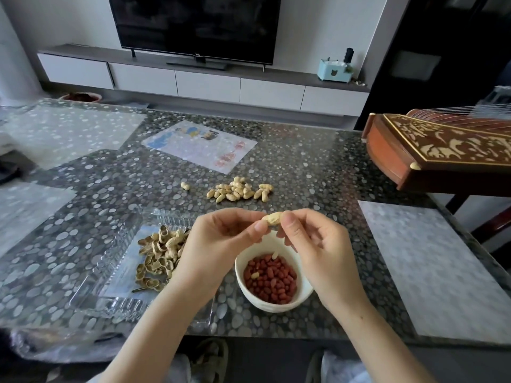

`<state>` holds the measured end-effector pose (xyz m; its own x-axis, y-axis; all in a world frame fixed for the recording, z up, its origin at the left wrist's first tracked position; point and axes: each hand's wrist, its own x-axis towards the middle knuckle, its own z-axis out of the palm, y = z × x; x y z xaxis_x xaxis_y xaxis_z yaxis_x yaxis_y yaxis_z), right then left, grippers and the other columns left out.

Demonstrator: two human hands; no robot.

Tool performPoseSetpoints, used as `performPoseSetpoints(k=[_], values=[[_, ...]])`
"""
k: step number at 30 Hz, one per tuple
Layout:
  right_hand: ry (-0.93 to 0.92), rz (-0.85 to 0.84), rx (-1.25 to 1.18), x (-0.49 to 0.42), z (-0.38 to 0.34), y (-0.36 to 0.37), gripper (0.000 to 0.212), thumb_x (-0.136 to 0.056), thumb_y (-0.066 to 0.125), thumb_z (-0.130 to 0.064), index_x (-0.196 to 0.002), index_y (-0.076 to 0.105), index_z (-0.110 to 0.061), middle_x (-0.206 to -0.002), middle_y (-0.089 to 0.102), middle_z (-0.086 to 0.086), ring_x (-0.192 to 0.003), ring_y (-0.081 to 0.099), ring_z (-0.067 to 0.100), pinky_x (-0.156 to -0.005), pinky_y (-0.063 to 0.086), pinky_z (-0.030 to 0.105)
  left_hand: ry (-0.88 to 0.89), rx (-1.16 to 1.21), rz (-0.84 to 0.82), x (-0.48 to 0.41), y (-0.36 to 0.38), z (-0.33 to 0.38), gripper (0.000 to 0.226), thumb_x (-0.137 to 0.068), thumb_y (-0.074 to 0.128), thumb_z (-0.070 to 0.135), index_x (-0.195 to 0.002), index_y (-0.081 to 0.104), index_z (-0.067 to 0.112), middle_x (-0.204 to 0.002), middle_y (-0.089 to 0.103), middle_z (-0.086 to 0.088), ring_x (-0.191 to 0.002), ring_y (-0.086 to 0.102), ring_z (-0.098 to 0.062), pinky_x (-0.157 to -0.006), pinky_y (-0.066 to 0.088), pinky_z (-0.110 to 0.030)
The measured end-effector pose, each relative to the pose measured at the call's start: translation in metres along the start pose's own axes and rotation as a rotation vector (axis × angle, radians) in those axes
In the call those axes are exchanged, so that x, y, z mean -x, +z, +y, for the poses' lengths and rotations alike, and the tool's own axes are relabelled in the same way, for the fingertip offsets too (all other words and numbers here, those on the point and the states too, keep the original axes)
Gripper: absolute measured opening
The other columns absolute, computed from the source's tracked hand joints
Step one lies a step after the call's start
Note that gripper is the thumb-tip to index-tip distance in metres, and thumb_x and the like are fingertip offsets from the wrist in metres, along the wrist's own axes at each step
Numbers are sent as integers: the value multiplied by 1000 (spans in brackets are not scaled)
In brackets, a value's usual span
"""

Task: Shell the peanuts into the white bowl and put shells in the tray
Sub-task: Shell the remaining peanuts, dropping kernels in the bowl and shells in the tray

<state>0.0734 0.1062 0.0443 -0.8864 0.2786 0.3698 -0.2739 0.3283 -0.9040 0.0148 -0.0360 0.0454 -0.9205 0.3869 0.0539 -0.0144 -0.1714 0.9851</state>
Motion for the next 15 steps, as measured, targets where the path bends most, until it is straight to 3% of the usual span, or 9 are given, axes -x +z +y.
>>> performPoseSetpoints(k=[6,9,15], values=[[199,-194,-105,-2,0,-8,32,-84,58,-43,-74,73,-17,-61,61,0,-59,51,8,-56,39,15,93,-177,-75,0,-4,1,15,-65,72,20,-80,74,23,-81,75,0,-78,71,-13,-74,56,-22],[253,-287,-110,-2,-1,-10,30,-86,59,-40,-75,70,-15,-61,56,-4,-60,49,8,-57,38,17,79,-127,-114,1,-5,0,17,-66,72,18,-83,73,20,-83,75,-1,-81,71,-13,-73,54,-19],[97,-204,16,2,-4,-4,24,-85,57,-43,-78,64,-21,-65,60,-10,-65,55,2,-64,43,17,42,-112,-127,-1,0,-3,26,-70,68,39,-80,72,16,-70,68,6,-67,61,-3,-67,48,-18]])
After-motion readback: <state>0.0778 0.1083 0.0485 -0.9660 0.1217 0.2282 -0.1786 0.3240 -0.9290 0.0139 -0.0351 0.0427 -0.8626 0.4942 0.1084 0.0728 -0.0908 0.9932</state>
